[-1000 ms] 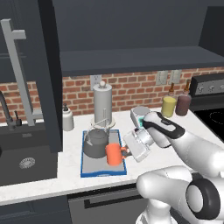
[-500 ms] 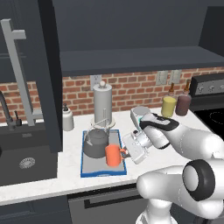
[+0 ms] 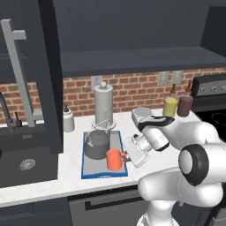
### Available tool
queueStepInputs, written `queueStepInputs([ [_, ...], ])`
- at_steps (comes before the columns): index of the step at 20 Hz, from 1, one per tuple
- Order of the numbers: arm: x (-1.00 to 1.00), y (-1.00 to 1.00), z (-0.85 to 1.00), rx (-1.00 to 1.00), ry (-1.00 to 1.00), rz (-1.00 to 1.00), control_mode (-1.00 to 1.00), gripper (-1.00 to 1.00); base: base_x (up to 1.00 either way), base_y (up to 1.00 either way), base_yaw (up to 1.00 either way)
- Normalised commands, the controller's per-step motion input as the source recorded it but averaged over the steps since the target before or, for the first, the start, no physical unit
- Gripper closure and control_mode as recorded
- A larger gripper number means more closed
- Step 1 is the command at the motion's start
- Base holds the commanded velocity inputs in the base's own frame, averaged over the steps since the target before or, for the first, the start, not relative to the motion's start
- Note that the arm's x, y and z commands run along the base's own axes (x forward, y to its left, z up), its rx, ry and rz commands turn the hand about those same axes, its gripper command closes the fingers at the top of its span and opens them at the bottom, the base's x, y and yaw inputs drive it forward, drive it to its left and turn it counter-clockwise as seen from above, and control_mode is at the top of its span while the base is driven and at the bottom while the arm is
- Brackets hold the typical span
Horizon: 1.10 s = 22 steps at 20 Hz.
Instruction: Pick the kettle from the counter and place it on the tray. Then pick the mug from the cabinet and place it on the tray. Then close the cabinet doors.
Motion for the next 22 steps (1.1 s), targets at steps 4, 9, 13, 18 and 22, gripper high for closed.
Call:
queueStepInputs([
  [4, 0.0, 0.01, -0.25, 0.0, 0.0, 0.0, -1.0, 1.0, 0.0, 0.0, 0.0],
  [9, 0.0, 0.0, -0.22, 0.0, 0.0, 0.0, -1.0, 1.0, 0.0, 0.0, 0.0],
  [13, 0.0, 0.01, -0.21, 0.0, 0.0, 0.0, -1.0, -1.0, 0.0, 0.0, 0.0],
  [18, 0.0, 0.0, -0.03, 0.02, -0.01, 0.0, -1.0, -1.0, 0.0, 0.0, 0.0],
  [22, 0.0, 0.0, 0.02, 0.04, -0.02, 0.0, -1.0, -1.0, 0.0, 0.0, 0.0],
])
